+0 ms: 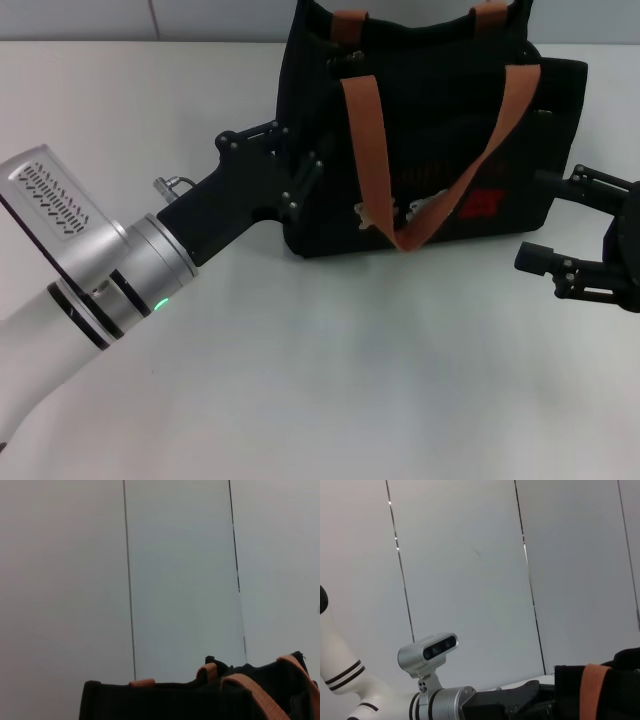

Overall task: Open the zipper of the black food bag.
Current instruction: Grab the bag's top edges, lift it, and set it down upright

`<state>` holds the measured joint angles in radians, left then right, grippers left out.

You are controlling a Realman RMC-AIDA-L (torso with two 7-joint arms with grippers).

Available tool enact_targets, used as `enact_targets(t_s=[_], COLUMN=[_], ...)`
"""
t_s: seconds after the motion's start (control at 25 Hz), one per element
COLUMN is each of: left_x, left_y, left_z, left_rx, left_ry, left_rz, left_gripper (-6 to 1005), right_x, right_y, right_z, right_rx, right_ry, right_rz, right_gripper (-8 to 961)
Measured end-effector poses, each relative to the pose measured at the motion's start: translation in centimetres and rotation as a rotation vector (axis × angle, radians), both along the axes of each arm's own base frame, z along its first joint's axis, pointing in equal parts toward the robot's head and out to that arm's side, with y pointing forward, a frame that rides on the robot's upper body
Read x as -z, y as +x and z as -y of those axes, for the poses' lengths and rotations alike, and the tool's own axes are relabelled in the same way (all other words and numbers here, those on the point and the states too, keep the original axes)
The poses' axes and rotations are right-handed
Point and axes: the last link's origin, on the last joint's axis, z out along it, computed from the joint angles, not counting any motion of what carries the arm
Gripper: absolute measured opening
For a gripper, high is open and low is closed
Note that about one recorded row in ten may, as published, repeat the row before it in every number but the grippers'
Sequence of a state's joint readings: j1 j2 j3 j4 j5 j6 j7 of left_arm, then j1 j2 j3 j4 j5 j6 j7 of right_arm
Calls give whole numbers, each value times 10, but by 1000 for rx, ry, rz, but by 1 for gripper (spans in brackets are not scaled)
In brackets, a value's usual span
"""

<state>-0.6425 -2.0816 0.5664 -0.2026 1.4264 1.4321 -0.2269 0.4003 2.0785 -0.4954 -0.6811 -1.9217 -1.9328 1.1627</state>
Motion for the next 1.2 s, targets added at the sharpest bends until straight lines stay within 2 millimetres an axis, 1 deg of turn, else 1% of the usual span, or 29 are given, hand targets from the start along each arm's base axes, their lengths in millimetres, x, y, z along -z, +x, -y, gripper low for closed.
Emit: enact_targets(t_s=[0.08,0.16,0.2,0.28,0.52,0.68,0.76,0.84,0.92,1.04,1.12,1.2], left_x=[-2,-8,-12,-24,-74,-105,-119,-127,-127,-111,-102,-103], left_y=[-1,-3,-3,-2,3,16,34,51,68,87,92,92], left_z=[1,3,4,5,-8,-20,-26,-32,-39,-43,-43,-39], left_rx=[-4,-8,-1,45,214,349,479,570,622,684,698,690], left_ry=[22,64,85,125,202,223,222,202,156,85,69,84], left_rz=[10,36,46,69,108,70,8,-50,-98,-192,-228,-195], left_gripper=[259,212,211,208,182,159,147,136,124,107,95,84], right_x=[0,0,-1,-2,-6,-7,-6,-3,0,1,1,1], right_y=[0,0,1,2,3,2,2,1,0,1,2,4], right_z=[0,0,0,1,1,1,0,-1,-2,-3,-4,-3], right_rx=[1,2,4,9,20,21,26,31,36,47,51,57], right_ry=[1,2,5,12,33,43,42,34,28,29,31,35], right_rz=[0,-1,-2,-8,-24,-38,-50,-62,-65,-59,-57,-58], right_gripper=[827,826,826,825,824,823,822,821,821,820,819,819])
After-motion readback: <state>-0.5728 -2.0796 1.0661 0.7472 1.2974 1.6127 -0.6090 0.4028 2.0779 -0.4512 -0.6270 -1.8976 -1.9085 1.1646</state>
